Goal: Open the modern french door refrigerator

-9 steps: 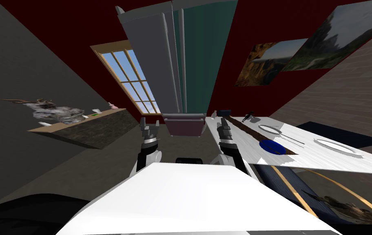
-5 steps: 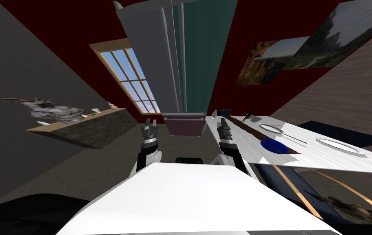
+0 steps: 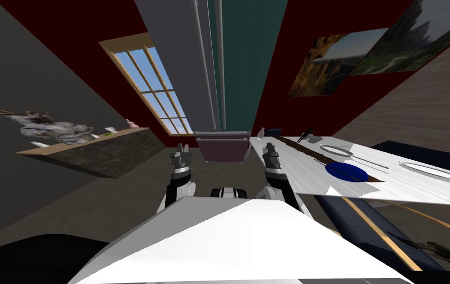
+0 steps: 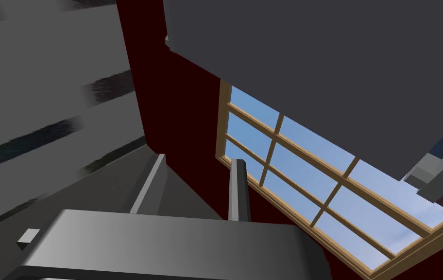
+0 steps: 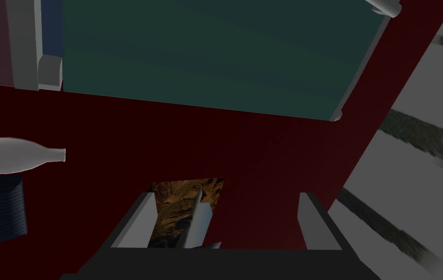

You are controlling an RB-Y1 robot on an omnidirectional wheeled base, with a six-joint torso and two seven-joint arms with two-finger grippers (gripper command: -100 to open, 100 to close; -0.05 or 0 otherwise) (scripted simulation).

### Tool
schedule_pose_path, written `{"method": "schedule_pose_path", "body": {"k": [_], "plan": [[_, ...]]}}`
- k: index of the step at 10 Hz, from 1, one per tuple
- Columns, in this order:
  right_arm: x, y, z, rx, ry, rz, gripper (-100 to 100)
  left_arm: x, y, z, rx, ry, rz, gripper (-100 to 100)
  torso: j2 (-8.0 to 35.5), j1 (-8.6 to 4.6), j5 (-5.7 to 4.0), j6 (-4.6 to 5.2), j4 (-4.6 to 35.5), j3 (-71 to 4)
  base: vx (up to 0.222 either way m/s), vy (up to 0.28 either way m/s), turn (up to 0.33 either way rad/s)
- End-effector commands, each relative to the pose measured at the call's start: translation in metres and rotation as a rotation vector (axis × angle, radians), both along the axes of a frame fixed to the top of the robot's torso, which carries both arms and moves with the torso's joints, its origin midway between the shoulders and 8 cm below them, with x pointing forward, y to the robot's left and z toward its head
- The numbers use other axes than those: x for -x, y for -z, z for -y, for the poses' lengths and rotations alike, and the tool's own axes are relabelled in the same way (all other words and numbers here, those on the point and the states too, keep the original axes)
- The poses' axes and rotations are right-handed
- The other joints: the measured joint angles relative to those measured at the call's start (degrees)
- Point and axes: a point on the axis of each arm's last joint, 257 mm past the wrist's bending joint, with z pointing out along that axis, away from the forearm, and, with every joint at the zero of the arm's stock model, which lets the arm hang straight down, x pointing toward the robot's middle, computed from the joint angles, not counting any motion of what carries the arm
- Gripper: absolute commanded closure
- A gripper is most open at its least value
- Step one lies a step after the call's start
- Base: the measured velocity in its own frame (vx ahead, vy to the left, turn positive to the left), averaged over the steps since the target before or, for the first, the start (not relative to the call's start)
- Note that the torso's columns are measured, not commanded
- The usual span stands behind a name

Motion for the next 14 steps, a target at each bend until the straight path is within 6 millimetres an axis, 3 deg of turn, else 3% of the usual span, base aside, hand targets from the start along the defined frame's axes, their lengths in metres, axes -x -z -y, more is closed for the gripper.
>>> {"method": "schedule_pose_path", "body": {"k": [1, 3, 14], "plan": [[0.000, 0.000, 0.000, 0.000, 0.000, 0.000, 0, -0.003, 0.005, 0.004, -0.030, 0.019, -0.010, -100, 4.23, 0.00, 0.00, 0.00, 4.23, -8.46, 0.036, -0.006, 0.016], [0.000, 0.000, 0.000, 0.000, 0.000, -0.001, 0, -0.010, 0.018, 0.009, -0.067, 0.043, -0.026, -100, 6.57, 0.00, 0.00, 0.00, 6.64, -13.61, 0.077, -0.010, 0.021], [0.000, 0.000, 0.000, 0.000, 0.000, -0.001, 0, -0.032, 0.087, 0.024, -0.135, 0.108, -0.067, -100, 6.74, 0.00, 0.00, 0.00, 6.87, -13.94, 0.118, -0.020, 0.027]]}}
